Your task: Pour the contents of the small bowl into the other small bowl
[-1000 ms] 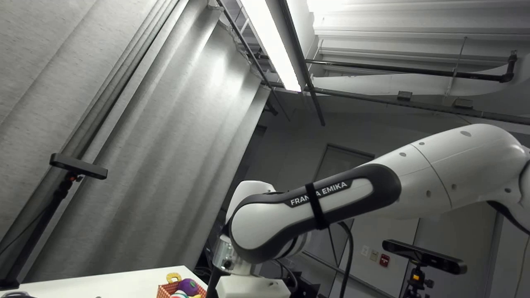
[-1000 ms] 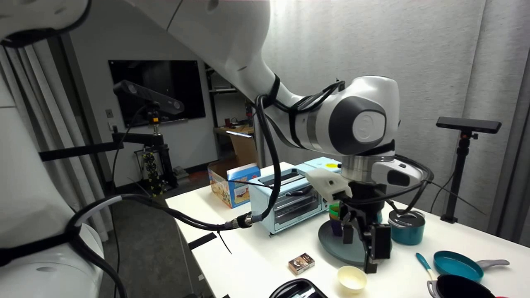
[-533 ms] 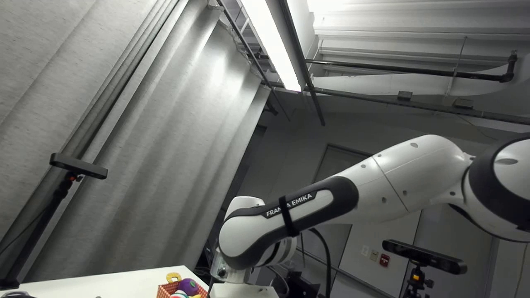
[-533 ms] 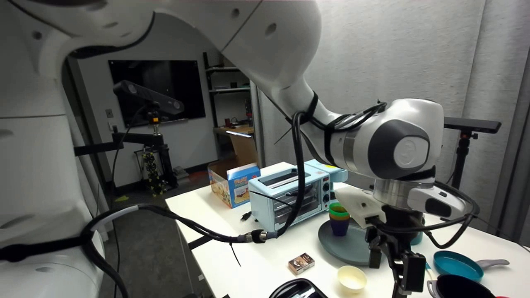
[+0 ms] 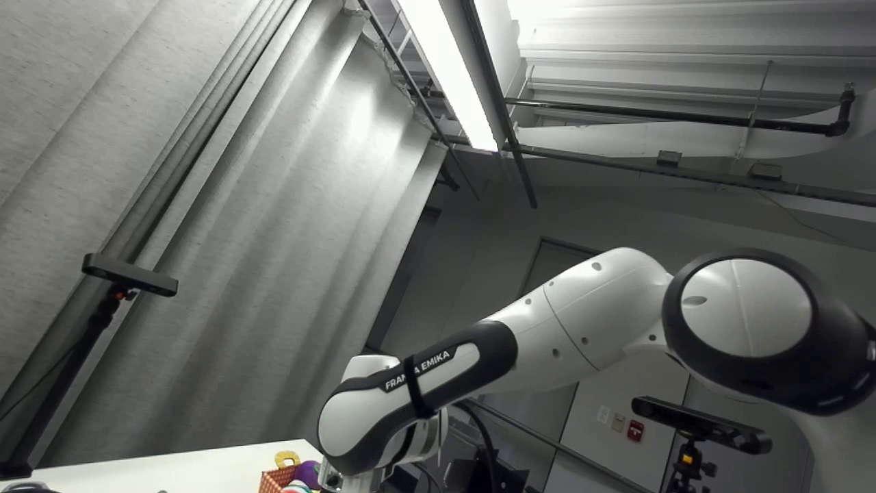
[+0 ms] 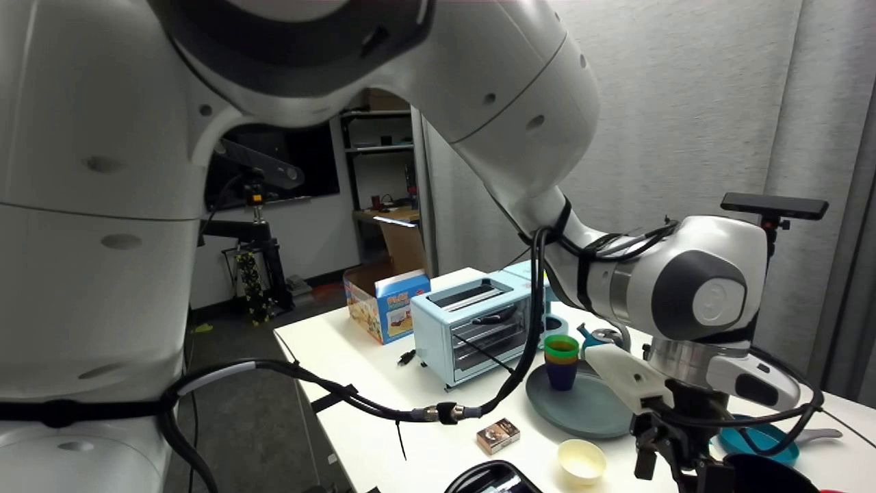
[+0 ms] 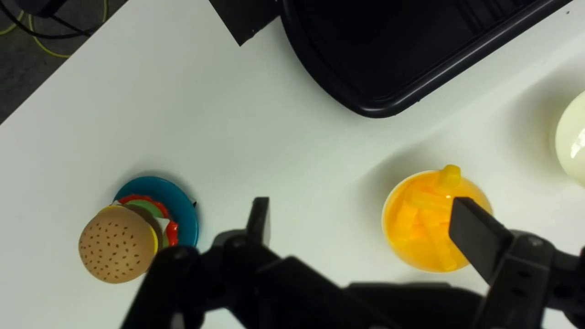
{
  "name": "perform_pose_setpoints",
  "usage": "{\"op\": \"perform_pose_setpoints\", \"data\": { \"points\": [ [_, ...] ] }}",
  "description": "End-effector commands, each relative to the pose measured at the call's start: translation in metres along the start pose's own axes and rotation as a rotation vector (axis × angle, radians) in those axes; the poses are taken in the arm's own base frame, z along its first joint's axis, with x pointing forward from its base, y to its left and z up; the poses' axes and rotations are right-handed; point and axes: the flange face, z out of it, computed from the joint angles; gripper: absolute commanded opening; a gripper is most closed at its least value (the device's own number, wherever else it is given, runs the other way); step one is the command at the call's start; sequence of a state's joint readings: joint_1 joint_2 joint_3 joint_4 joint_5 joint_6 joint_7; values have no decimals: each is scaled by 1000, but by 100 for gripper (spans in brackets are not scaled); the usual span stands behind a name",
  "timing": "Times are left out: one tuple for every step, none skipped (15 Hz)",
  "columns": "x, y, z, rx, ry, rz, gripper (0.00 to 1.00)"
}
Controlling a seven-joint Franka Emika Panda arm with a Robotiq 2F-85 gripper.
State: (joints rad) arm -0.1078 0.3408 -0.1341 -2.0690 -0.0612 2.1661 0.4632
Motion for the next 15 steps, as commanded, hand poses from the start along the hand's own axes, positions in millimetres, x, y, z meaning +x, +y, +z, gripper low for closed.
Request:
{"op": "perform_pose_setpoints", "data": {
  "points": [
    [5,-1,3,-3,-4,3,100],
    [8,-3,5,-3,-6,6,100],
    [10,-3,6,-3,-6,7,100],
    [10,-4,6,-3,-5,8,100],
    [11,-4,6,-3,-5,8,100],
    [13,-4,10,-4,-18,4,100],
    [15,-3,12,-3,-21,3,100],
    [19,-2,15,-5,-18,1,100],
    [22,-1,19,-8,-22,-1,100],
    [25,0,23,-6,-32,-6,100],
    [29,2,27,-4,-38,-12,100],
    [32,2,31,-4,-40,-19,100],
    [36,3,34,-2,-44,-31,100],
    [41,2,38,-1,-48,-44,100],
    [46,2,42,1,-53,-56,100]
  ]
}}
